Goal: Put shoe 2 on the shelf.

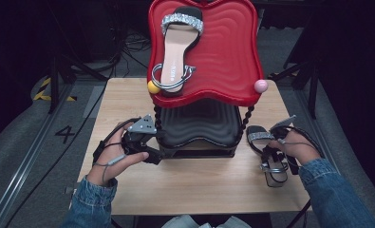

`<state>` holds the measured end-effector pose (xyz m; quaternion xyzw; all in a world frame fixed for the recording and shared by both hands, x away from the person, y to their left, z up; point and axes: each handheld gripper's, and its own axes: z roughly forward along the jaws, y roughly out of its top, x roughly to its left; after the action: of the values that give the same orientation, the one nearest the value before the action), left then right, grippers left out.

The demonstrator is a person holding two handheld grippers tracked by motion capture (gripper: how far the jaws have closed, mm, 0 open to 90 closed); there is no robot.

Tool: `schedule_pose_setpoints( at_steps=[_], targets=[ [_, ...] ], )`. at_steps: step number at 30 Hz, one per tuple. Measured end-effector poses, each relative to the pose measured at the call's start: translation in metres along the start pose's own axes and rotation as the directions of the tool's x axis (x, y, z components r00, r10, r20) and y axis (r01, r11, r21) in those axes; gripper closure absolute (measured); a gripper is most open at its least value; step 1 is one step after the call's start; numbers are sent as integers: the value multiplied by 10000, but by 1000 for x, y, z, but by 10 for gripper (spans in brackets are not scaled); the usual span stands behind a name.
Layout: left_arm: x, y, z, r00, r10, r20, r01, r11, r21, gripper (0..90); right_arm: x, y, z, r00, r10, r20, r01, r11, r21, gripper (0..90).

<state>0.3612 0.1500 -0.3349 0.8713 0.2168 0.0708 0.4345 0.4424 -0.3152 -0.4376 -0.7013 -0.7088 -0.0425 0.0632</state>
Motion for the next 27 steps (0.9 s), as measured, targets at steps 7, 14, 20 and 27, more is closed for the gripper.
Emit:
schedule_pose_setpoints(
  at_steps=[7,14,20,27],
  targets=[
    [3,-2,-1,9999,-106,-5,106,9999,1,263,-2,-2,-2,9994,337,30,-337,9994,-80,425],
    [4,-3,-1,9997,-246,-46,246,9997,-88,263,-4,-7,-30,9989,402,-248,-418,9968,-686,432],
    [5,-3,0,9998,-181,-27,182,9998,40,263,-4,-12,-55,9997,-30,-259,5,9957,-928,433],
    [5,-4,1,9995,-298,-34,298,9995,54,263,0,-17,-90,9995,82,-315,-128,9887,-1497,433]
  ],
)
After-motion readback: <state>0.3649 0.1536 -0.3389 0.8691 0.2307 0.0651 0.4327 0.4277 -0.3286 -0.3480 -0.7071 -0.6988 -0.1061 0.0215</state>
